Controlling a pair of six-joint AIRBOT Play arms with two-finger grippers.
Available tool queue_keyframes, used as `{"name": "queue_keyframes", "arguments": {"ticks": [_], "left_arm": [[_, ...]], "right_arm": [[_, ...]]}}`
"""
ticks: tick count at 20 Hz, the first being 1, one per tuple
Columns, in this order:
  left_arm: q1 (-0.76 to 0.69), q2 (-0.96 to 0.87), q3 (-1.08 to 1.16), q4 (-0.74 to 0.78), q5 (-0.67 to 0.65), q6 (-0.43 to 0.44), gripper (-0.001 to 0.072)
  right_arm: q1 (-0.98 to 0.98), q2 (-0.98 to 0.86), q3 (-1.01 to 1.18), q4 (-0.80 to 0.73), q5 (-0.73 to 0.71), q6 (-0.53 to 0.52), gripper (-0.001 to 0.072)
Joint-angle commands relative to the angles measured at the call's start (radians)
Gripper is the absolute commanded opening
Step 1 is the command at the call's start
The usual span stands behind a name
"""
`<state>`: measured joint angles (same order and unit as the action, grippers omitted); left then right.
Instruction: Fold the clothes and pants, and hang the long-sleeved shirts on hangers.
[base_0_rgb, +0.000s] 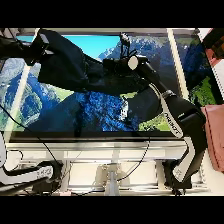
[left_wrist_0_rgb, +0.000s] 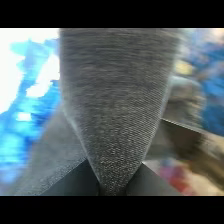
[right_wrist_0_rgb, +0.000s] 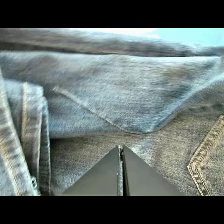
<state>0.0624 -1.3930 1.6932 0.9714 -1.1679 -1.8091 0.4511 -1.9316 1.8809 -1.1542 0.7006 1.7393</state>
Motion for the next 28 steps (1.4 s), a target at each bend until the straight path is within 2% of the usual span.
{"name": "queue_keyframes", "arguments": {"ticks": [1,4,7,11,14,16,19,24,28], "left_arm": [[-0.081,-0.014,0.001,-0.131,0.182,0.003,0.0039],[-0.207,-0.081,0.001,-0.132,0.355,0.003,0.0039],[-0.312,-0.181,0.001,-0.137,0.466,0.002,0.0039],[-0.379,-0.261,0.001,-0.204,0.617,0.002,0.0039],[-0.392,-0.276,0.001,-0.217,0.675,0.002,0.0040],[-0.373,-0.269,0.001,-0.216,0.682,0.008,0.0039],[-0.303,-0.220,0.001,-0.212,0.649,0.123,0.0039],[-0.203,-0.148,0.001,-0.210,0.438,0.126,0.0039],[-0.198,-0.153,0.001,-0.210,0.412,0.127,0.0039]], "right_arm": [[0.012,-0.034,0.000,0.005,-0.022,0.071,0.0040],[0.009,-0.043,0.000,0.007,-0.039,0.076,0.0040],[0.009,-0.043,0.000,0.063,-0.129,0.082,0.0040],[0.005,-0.072,0.000,0.067,-0.111,0.094,0.0040],[0.007,-0.114,0.000,0.166,-0.118,0.093,0.0040],[0.013,-0.146,0.000,0.237,-0.140,0.093,0.0040],[0.024,-0.190,0.000,0.370,-0.185,0.093,0.0040],[0.087,-0.249,0.016,0.454,-0.293,0.130,0.0039],[0.146,-0.288,0.051,0.449,-0.335,0.172,0.0039]]}}
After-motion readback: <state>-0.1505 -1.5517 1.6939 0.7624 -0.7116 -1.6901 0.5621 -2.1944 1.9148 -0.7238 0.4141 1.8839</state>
